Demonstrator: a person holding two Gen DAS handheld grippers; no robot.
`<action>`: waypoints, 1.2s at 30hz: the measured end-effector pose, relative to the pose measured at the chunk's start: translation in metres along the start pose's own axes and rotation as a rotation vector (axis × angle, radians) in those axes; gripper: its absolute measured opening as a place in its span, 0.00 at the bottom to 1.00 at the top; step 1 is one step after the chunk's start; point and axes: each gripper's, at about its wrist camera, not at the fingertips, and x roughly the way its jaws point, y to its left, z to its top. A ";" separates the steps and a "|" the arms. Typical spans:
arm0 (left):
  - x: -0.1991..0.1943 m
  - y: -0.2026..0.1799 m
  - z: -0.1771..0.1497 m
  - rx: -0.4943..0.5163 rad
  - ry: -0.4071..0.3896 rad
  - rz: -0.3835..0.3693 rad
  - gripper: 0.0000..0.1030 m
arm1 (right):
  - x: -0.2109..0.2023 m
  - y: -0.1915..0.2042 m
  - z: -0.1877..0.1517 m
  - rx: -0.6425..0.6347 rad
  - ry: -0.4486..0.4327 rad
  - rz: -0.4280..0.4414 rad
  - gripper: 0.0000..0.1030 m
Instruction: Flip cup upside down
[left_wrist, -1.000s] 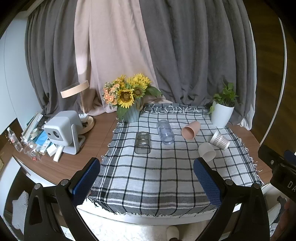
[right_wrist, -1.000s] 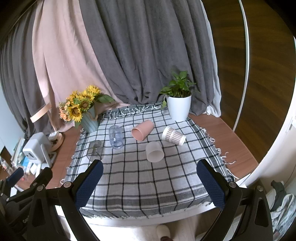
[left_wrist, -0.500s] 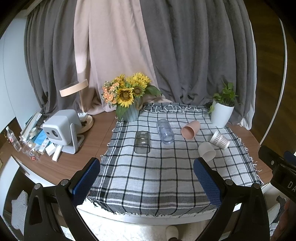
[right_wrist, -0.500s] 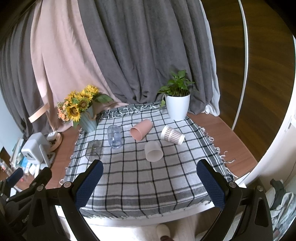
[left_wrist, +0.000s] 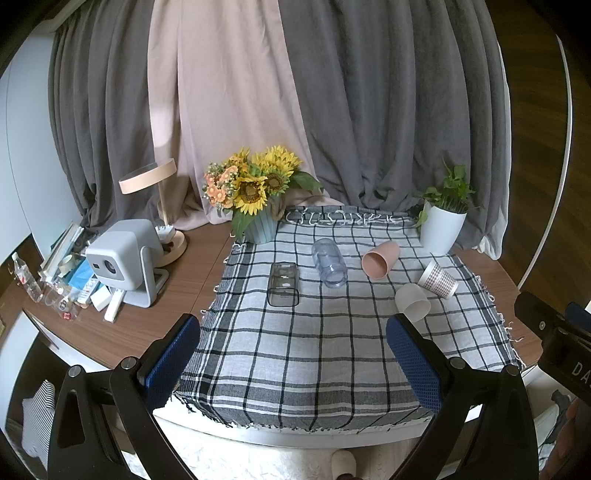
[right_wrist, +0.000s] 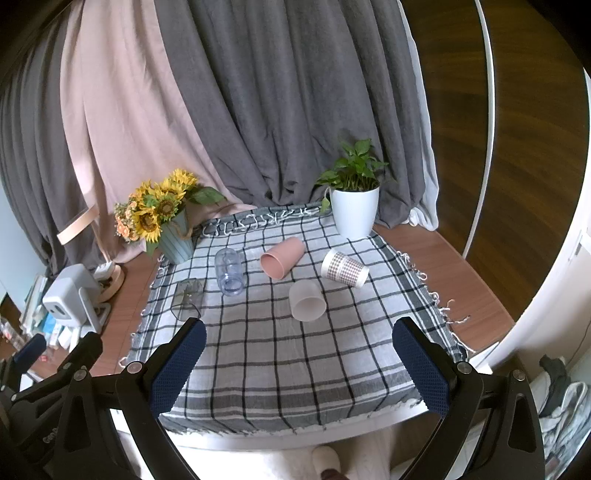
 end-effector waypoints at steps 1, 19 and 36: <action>0.000 0.001 -0.001 -0.001 -0.001 -0.002 1.00 | 0.000 0.000 0.000 0.001 -0.001 0.001 0.99; 0.001 -0.001 0.001 0.001 -0.001 -0.004 1.00 | 0.002 -0.007 -0.001 0.002 -0.001 0.002 0.99; 0.001 -0.001 0.001 0.001 -0.001 -0.004 1.00 | 0.005 -0.009 -0.002 0.003 0.002 0.001 0.99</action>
